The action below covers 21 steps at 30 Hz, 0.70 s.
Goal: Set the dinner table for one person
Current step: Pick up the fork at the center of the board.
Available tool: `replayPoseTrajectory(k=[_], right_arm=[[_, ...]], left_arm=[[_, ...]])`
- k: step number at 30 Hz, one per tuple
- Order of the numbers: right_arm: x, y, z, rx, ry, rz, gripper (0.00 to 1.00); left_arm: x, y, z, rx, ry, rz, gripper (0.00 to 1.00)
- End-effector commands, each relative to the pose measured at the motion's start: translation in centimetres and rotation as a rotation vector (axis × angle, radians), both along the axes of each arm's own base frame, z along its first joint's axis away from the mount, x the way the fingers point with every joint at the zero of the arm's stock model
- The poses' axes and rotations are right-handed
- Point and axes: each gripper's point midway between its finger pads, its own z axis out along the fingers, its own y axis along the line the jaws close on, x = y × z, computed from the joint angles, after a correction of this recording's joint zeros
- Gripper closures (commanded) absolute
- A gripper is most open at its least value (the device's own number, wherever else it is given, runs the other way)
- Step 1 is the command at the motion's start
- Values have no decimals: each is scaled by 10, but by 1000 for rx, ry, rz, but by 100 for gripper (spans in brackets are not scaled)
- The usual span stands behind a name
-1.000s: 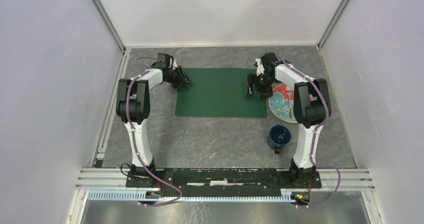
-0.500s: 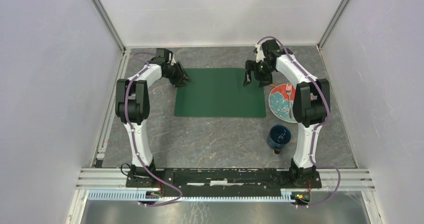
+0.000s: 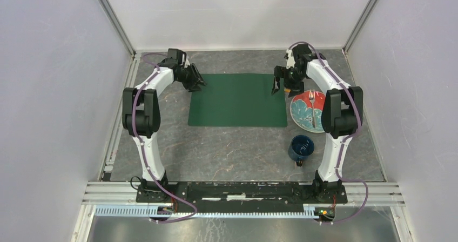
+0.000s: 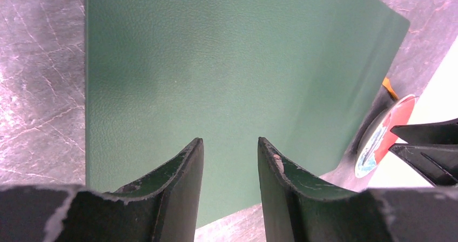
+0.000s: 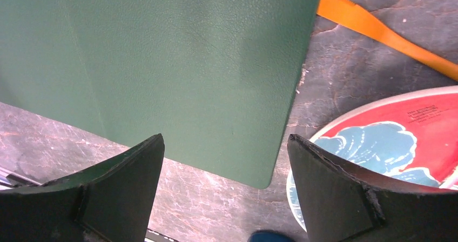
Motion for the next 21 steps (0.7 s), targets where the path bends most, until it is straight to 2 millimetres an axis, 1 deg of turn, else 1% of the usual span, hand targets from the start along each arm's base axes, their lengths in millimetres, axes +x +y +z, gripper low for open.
replayPoseTrajectory(k=[1, 5, 12, 14, 17, 21], right_arm=[[11, -14, 41, -18, -113, -41, 9], [18, -26, 51, -25, -141, -88, 8], [10, -37, 56, -37, -154, -130, 9], [8, -42, 56, -51, -153, -148, 9], [6, -47, 61, -62, -164, -172, 8], [4, -54, 67, -88, -173, -198, 8]], left_arm=[[-1, -7, 41, -19, -93, -37, 51], [-5, -11, 50, -37, -102, -53, 51], [-13, -22, 62, -59, -113, -103, 51], [-16, -24, 61, -66, -105, -119, 51], [-21, -29, 58, -84, -95, -147, 51], [-25, -40, 57, -125, -85, -193, 52]])
